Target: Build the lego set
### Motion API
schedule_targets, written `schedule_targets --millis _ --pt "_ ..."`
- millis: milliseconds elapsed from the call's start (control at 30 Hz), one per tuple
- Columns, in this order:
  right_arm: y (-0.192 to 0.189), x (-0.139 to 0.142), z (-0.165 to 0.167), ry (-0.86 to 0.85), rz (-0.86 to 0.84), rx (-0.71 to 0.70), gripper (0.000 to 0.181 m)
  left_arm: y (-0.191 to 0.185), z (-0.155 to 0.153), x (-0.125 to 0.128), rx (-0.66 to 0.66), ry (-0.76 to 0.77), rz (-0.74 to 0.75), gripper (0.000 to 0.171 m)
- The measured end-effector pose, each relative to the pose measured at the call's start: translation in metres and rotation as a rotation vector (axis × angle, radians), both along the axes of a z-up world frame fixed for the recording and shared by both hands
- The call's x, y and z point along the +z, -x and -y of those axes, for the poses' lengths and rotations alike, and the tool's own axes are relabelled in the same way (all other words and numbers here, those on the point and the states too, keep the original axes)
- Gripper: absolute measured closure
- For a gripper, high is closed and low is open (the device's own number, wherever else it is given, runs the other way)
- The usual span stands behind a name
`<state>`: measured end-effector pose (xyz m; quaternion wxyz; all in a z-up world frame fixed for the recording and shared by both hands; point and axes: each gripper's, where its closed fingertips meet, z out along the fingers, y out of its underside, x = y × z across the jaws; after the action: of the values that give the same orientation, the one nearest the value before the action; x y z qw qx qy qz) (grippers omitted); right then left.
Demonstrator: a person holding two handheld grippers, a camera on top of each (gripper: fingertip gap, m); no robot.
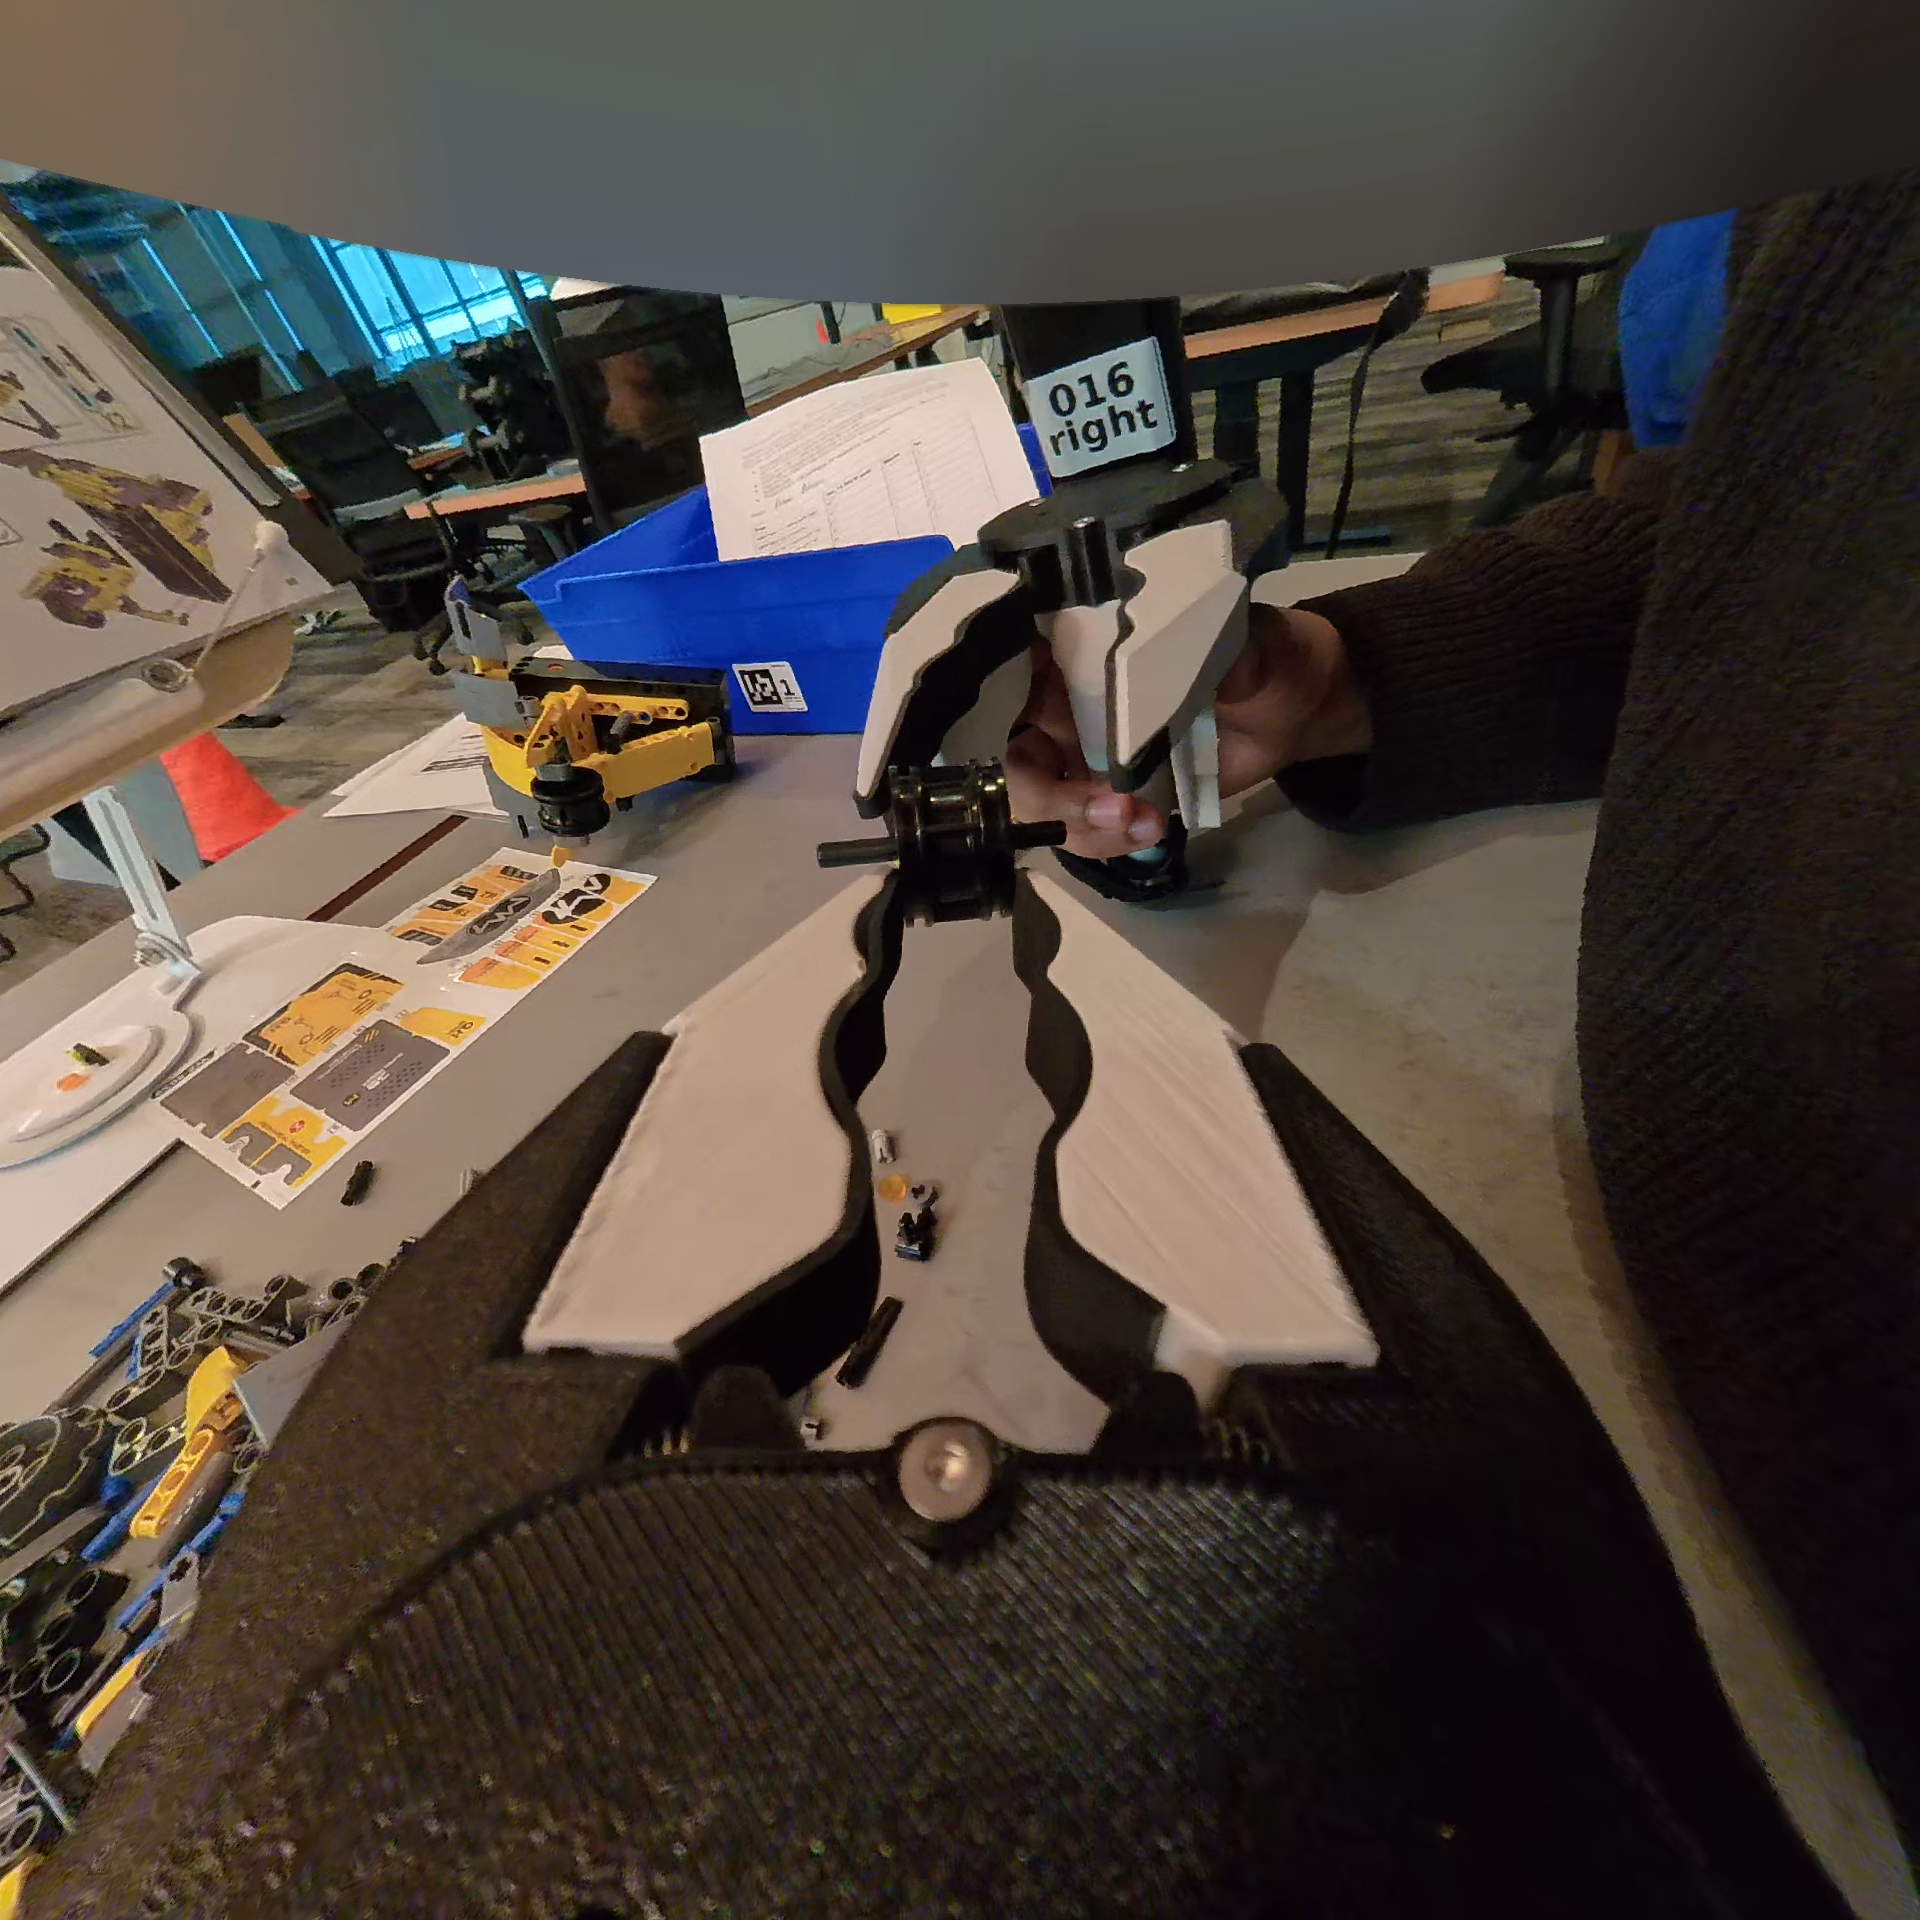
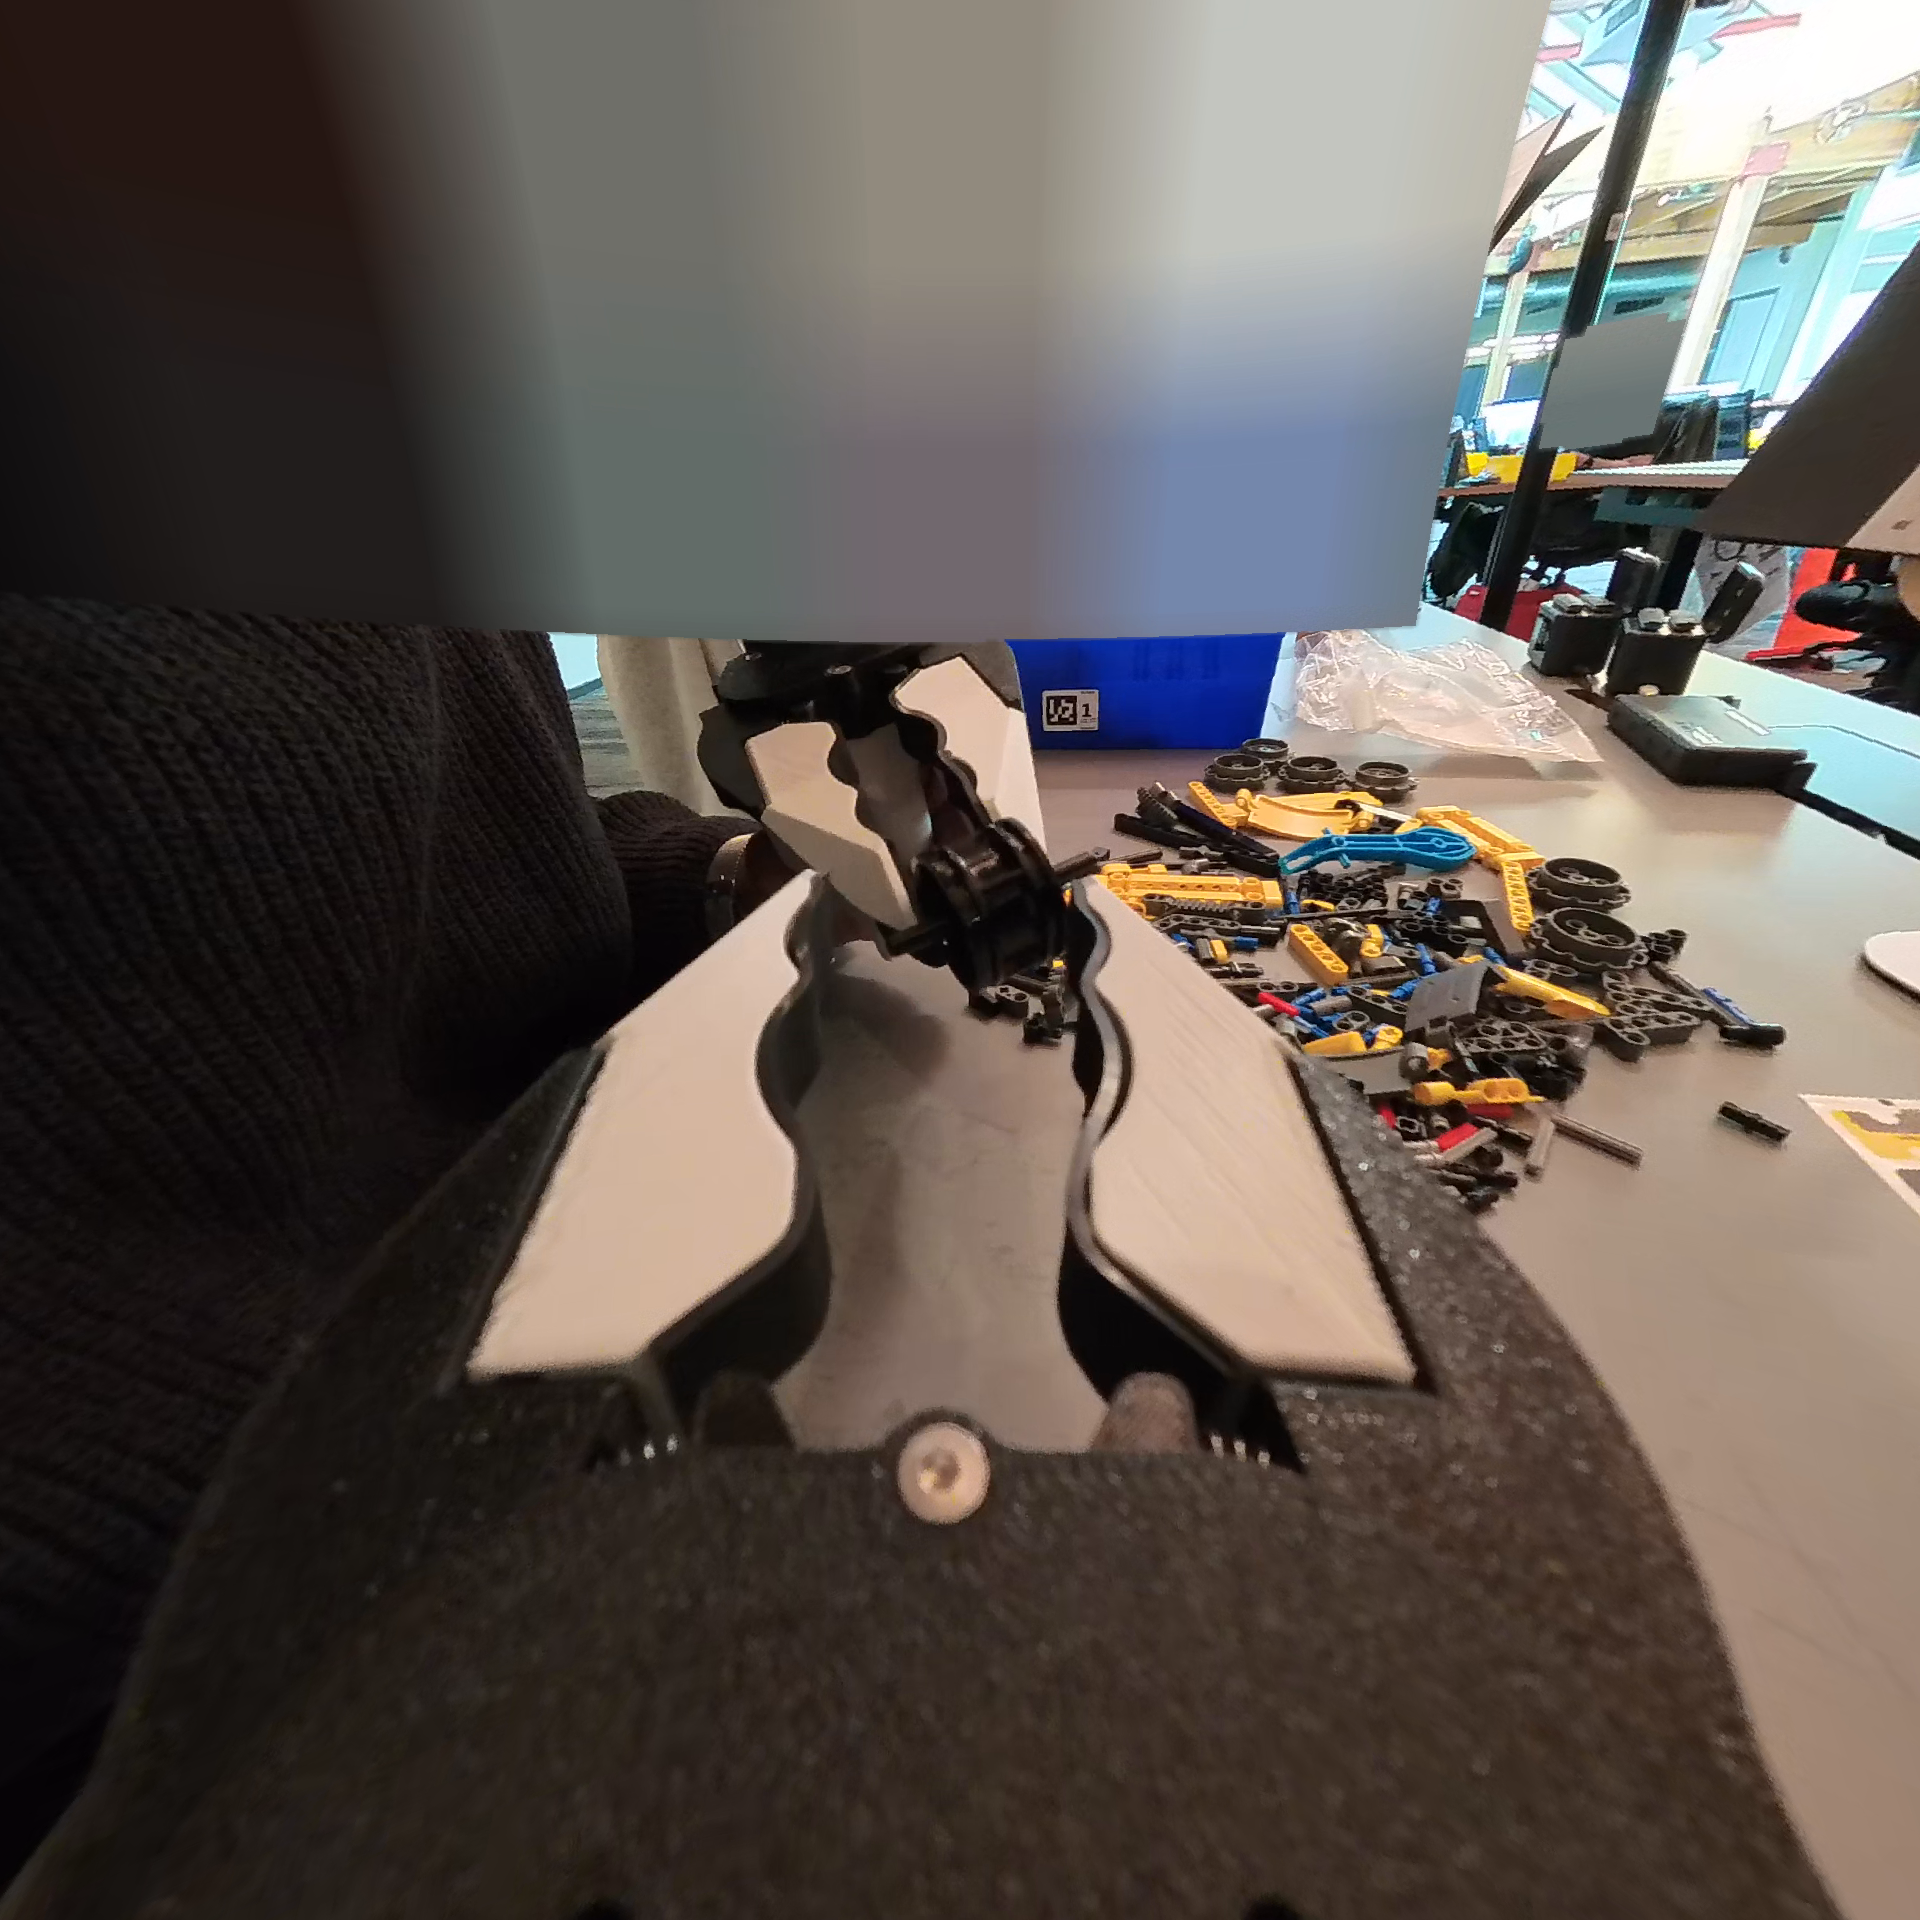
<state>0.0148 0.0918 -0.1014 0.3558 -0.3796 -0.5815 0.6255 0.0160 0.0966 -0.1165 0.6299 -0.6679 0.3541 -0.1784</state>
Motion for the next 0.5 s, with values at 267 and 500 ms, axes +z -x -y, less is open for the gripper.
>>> schedule_targets --millis 267,500 --pt "0.0002 0.0011 0.0007 0.000 -0.007 -0.002 0.136 0.0014 0.0009 0.0040 -0.020 0.015 0.047 0.155" --pt "0.0004 0.0008 0.0010 0.005 -0.005 -0.003 0.133 0.0034 0.0003 0.0054 -0.020 0.024 0.066 0.155"
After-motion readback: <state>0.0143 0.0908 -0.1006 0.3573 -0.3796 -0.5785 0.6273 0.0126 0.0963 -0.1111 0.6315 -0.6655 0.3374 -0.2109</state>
